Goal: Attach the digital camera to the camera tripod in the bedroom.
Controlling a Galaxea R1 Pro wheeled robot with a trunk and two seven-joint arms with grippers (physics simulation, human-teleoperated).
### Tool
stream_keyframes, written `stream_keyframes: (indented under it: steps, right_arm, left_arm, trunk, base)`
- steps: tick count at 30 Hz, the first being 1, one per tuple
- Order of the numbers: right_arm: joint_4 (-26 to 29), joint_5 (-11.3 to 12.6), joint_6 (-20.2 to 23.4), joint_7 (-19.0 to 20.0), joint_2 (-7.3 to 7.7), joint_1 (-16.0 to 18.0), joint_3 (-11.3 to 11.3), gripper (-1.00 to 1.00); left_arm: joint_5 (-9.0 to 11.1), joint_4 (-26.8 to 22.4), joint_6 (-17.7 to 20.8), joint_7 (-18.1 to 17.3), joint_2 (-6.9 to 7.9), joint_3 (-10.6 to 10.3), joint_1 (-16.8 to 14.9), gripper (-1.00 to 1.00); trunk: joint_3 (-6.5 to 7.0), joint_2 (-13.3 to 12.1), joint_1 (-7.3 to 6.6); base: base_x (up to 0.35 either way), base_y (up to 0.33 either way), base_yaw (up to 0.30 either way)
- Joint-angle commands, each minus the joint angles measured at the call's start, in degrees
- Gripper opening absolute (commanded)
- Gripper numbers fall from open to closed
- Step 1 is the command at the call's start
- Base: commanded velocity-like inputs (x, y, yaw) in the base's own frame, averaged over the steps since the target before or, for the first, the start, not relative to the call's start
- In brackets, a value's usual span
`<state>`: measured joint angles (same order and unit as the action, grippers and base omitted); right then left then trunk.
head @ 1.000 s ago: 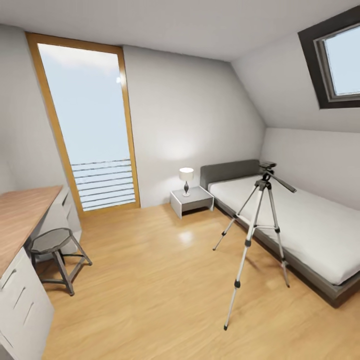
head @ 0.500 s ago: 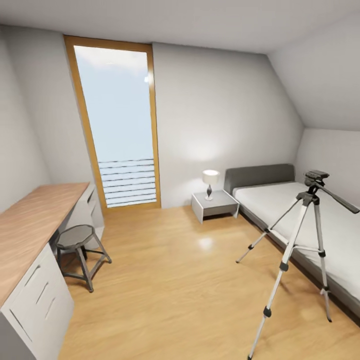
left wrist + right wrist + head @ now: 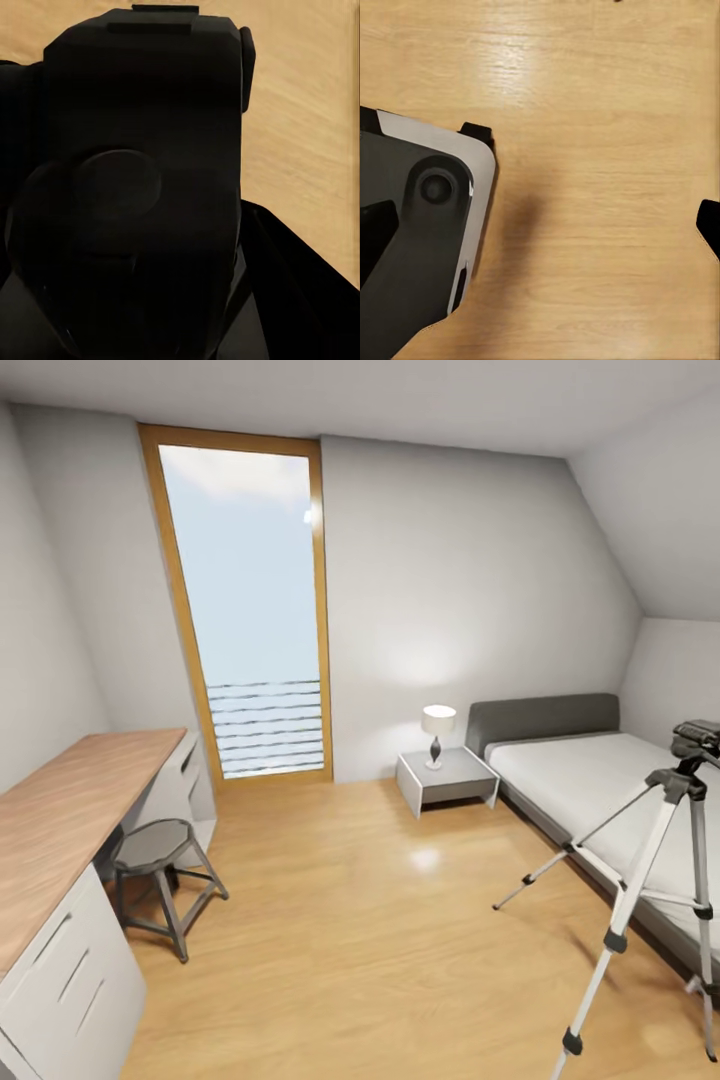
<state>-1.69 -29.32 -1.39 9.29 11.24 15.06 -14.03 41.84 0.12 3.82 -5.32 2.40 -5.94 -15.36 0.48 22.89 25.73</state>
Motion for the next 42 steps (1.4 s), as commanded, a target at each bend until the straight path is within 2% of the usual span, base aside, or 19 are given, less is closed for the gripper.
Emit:
stream_keyframes:
  steps: [1, 32, 42]
  right_arm:
    - [-0.2, -0.5, -0.1, 0.1, 0.03, 0.1, -0.5, 1.00]
    - [-0.2, -0.4, 0.2, -0.4, -0.49, 0.1, -0.6, 1.00]
    - [-0.2, -0.4, 0.1, -0.4, -0.52, 0.1, -0.6, 1.00]
  left_arm:
    - [0.5, 0.0, 0.2, -0.2, -0.01, -0.5, 0.0, -1.00]
    - [0.4, 0.0, 0.2, 0.0, -0.87, -0.5, 0.0, -1.00]
    - [0.3, 0.0, 0.2, 3.2, -1.52, -0.6, 0.0, -1.00]
  trunk:
    - [-0.02, 0.0, 0.05]
    - [-0.02, 0.0, 0.05]
    - [-0.02, 0.0, 0.05]
  base:
    - [0.325, 0.000, 0.005]
    - [0.330, 0.000, 0.001]
    - [0.331, 0.000, -0.007]
